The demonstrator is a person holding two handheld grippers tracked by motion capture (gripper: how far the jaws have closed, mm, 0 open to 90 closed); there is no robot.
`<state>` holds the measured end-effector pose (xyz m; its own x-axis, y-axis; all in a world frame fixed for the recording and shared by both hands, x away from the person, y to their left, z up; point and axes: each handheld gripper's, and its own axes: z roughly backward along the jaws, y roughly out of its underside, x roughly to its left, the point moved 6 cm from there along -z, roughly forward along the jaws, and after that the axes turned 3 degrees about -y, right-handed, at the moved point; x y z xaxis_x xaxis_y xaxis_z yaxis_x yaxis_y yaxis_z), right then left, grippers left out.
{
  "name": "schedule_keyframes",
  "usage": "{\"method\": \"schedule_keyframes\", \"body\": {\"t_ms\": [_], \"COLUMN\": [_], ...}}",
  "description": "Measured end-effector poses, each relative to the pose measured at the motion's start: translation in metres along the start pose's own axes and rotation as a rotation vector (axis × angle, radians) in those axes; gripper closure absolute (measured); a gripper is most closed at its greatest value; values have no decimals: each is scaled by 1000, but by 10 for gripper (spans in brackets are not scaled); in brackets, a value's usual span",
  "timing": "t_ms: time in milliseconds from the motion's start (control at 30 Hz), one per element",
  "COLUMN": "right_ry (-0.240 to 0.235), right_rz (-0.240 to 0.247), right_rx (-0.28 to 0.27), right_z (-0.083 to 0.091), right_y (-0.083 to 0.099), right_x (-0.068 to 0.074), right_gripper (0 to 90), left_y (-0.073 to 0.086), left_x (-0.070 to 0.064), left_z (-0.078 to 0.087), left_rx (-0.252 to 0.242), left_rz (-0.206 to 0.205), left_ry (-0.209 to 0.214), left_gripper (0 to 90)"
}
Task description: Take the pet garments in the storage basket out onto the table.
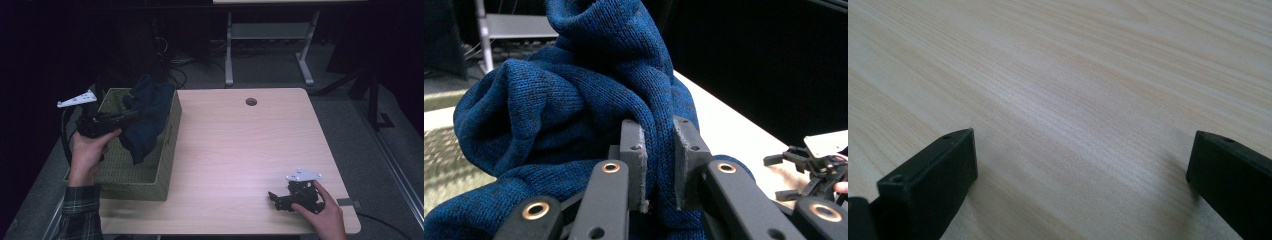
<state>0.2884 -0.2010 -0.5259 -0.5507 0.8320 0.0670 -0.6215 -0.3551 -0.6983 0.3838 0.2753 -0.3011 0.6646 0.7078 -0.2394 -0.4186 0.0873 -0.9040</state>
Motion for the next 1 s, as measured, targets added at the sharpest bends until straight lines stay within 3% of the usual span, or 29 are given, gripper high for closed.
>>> {"method": "schedule_keyframes", "body": {"t_ms": [433, 800, 1000], "right_ry": [0, 0, 0], "right_rz": [-3, -5, -5], "right_rx": [1, 1, 1], "right_z": [0, 0, 0], "right_y": [0, 0, 0], "right_x": [0, 0, 0], "right_gripper": [0, 0, 0], "left_y": [-22, -30, -35], "left_x": [-35, -66, -91], "left_z": [-14, -42, -61], "left_rx": [-32, -18, -8], "left_rz": [-63, -108, -142], "left_ry": [67, 150, 209], "left_gripper": [781, 780, 781]}}
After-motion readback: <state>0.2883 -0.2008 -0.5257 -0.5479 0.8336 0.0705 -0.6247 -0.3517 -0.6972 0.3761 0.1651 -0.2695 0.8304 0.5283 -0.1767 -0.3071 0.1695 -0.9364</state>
